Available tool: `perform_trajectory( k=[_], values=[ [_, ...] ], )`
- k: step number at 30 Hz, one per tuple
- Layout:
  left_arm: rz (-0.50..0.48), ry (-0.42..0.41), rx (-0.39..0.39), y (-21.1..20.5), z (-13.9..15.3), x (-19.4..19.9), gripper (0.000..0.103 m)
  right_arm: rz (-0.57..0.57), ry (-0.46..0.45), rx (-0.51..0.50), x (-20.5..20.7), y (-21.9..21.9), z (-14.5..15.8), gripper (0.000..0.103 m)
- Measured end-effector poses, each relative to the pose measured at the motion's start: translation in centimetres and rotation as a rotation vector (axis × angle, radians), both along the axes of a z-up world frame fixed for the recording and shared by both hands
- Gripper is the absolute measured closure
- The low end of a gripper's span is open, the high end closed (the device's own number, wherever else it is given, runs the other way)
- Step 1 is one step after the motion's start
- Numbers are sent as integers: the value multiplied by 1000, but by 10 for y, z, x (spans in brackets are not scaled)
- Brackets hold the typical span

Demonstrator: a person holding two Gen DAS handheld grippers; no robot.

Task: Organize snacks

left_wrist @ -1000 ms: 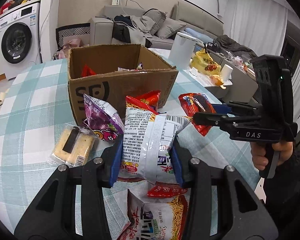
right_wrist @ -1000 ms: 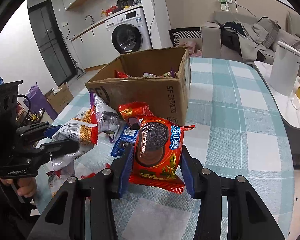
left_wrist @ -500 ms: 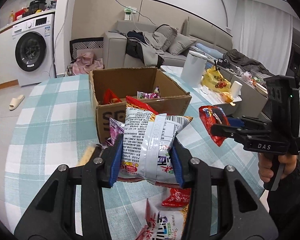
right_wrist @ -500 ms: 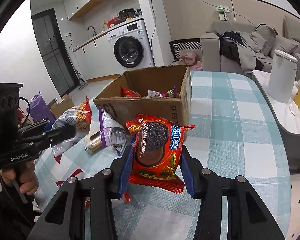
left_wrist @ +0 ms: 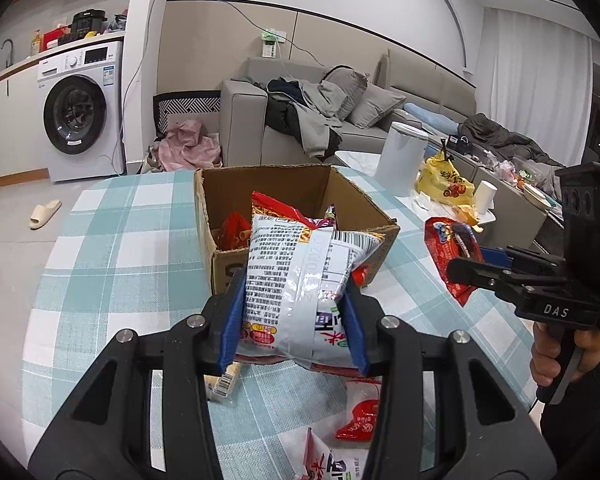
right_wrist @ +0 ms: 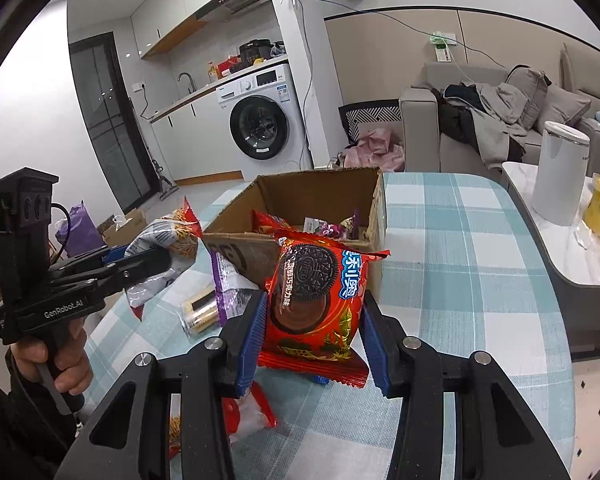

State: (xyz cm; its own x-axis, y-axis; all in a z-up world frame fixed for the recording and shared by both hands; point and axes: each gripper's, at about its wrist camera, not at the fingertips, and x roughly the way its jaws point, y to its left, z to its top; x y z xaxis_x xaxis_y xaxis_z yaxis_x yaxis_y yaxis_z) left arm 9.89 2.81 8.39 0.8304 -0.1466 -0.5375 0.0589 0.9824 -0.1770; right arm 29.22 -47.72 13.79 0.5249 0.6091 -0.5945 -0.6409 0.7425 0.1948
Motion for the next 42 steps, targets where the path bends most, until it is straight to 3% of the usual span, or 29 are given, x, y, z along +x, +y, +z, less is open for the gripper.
perform_trajectory(
  k=[14, 42],
  values=[
    [50, -22, 6, 12, 8, 28, 62, 0, -34, 19, 11, 25, 17, 57],
    [97, -17, 39, 16, 9, 99, 62, -26, -17, 31, 53, 56, 30, 57]
  ],
)
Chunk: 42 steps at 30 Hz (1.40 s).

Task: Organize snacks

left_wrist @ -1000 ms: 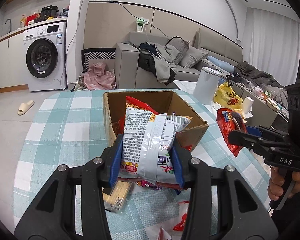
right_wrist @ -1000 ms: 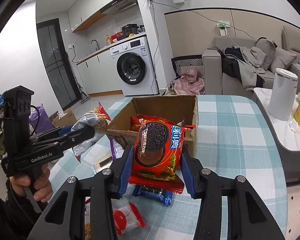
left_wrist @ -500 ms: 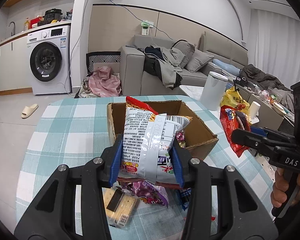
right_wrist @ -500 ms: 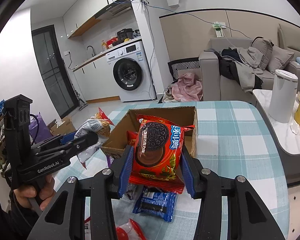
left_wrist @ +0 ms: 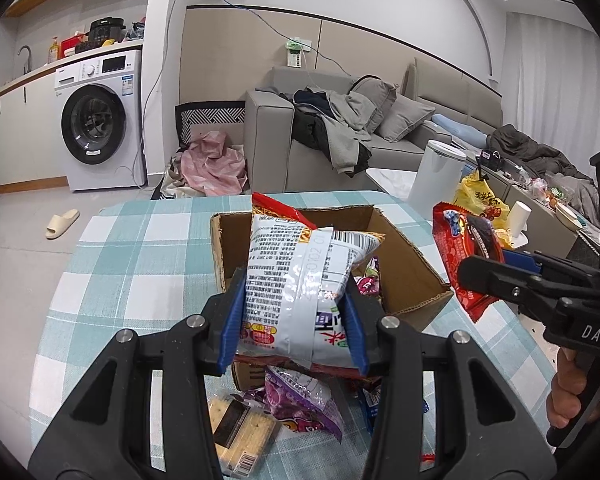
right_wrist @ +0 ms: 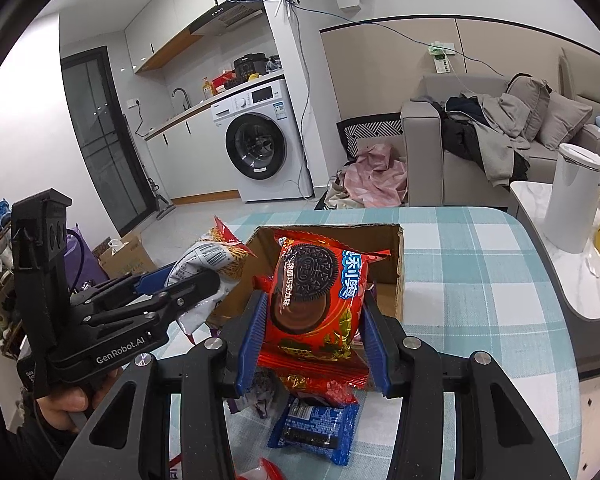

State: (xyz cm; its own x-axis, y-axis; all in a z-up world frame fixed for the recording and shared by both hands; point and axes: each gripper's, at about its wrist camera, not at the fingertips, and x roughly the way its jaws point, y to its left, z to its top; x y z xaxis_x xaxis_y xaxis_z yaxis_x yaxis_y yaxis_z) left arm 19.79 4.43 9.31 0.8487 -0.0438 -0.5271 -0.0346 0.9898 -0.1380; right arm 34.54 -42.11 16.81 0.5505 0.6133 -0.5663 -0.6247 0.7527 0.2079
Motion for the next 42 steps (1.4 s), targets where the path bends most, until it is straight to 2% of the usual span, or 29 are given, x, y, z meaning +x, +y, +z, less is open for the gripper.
perform_trajectory(
  k=[18, 34, 42],
  values=[
    [4, 41, 9, 2, -24, 42, 62, -31, 45, -7, 27, 15, -17, 57],
    [-16, 40, 16, -4, -35, 60, 62, -37, 77, -35, 45, 31, -36, 57],
    [-21, 66, 12, -5, -45, 71, 62, -43, 81, -54, 49, 32, -42, 57]
  ],
)
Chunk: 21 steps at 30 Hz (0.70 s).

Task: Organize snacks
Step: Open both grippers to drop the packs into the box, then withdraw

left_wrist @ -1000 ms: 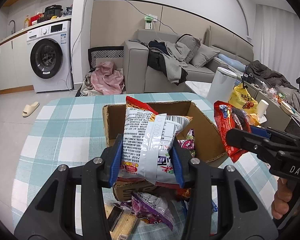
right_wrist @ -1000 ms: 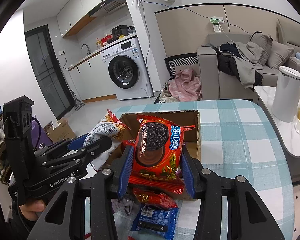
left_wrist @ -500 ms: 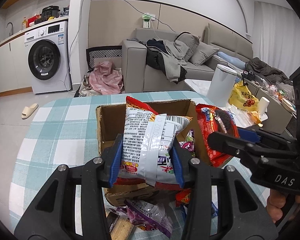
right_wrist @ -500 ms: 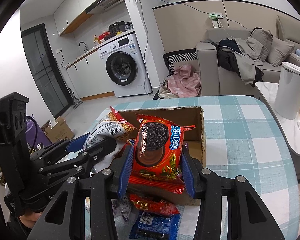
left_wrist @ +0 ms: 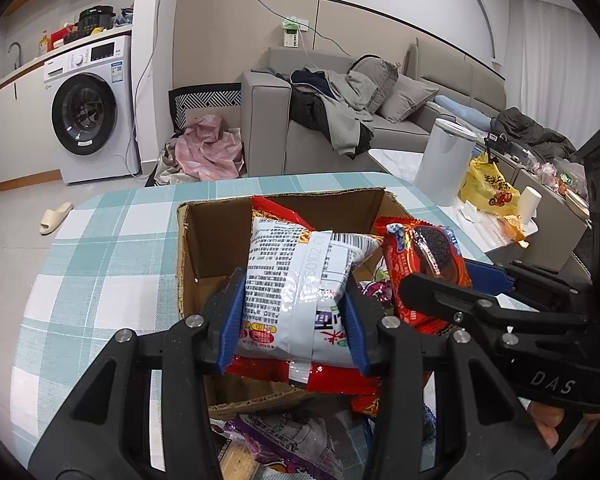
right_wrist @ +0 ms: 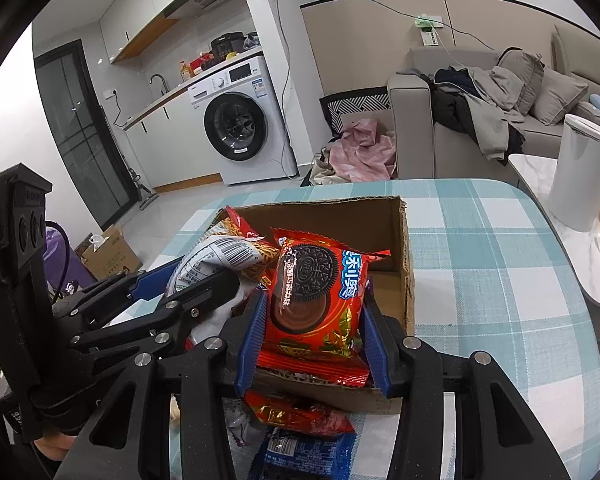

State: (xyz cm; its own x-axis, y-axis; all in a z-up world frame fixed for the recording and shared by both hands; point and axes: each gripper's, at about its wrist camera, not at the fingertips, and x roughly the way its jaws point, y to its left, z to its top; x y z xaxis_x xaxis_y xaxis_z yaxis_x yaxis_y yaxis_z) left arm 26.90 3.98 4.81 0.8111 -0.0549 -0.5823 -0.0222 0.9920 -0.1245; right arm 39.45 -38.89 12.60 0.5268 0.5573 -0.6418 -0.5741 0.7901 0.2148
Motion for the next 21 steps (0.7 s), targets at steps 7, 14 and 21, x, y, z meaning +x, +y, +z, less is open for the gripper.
perform_trajectory(
  k=[7, 14, 21],
  values=[
    [0, 15, -2, 0, -3, 2, 61, 2, -36, -15, -3, -4, 2, 56],
    [-14, -15, 45, -2, 6, -15, 31, -11, -75, -14, -16, -20, 9, 37],
    [2, -37, 60, 2, 19, -43, 10, -32, -57, 23, -26, -43, 14, 8]
  ],
)
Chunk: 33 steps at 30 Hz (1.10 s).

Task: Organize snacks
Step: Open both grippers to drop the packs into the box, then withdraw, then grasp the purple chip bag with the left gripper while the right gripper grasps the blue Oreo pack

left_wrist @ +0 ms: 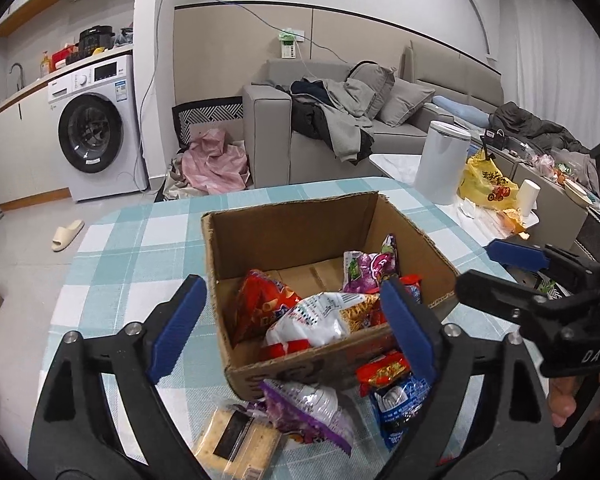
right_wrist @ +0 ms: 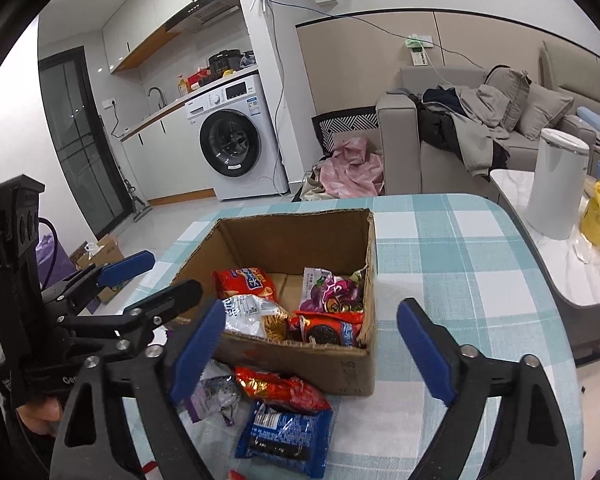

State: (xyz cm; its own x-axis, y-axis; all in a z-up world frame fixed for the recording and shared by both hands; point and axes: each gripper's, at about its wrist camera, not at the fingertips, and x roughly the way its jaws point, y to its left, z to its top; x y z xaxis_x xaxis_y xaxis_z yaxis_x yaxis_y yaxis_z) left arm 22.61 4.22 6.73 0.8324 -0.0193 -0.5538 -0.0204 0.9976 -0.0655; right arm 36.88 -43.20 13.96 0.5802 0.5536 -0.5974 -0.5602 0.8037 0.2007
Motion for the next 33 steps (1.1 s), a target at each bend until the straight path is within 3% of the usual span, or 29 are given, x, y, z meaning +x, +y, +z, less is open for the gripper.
perform_trajectory(
  k=[2, 4, 18, 33],
  values=[
    [15, -2, -7, 5, 2, -8, 1, -1, 4, -2, -3, -3, 0, 5],
    [29, -15, -10, 9, 3, -18, 1, -6, 5, -9, -5, -6, -2, 1],
    [54, 11, -19, 28, -7, -61, 1, 20, 59, -66, -26, -5, -23, 1],
    [32, 74, 7, 18, -31, -58, 1, 67, 125, -132, -31, 9, -42, 1]
  ],
)
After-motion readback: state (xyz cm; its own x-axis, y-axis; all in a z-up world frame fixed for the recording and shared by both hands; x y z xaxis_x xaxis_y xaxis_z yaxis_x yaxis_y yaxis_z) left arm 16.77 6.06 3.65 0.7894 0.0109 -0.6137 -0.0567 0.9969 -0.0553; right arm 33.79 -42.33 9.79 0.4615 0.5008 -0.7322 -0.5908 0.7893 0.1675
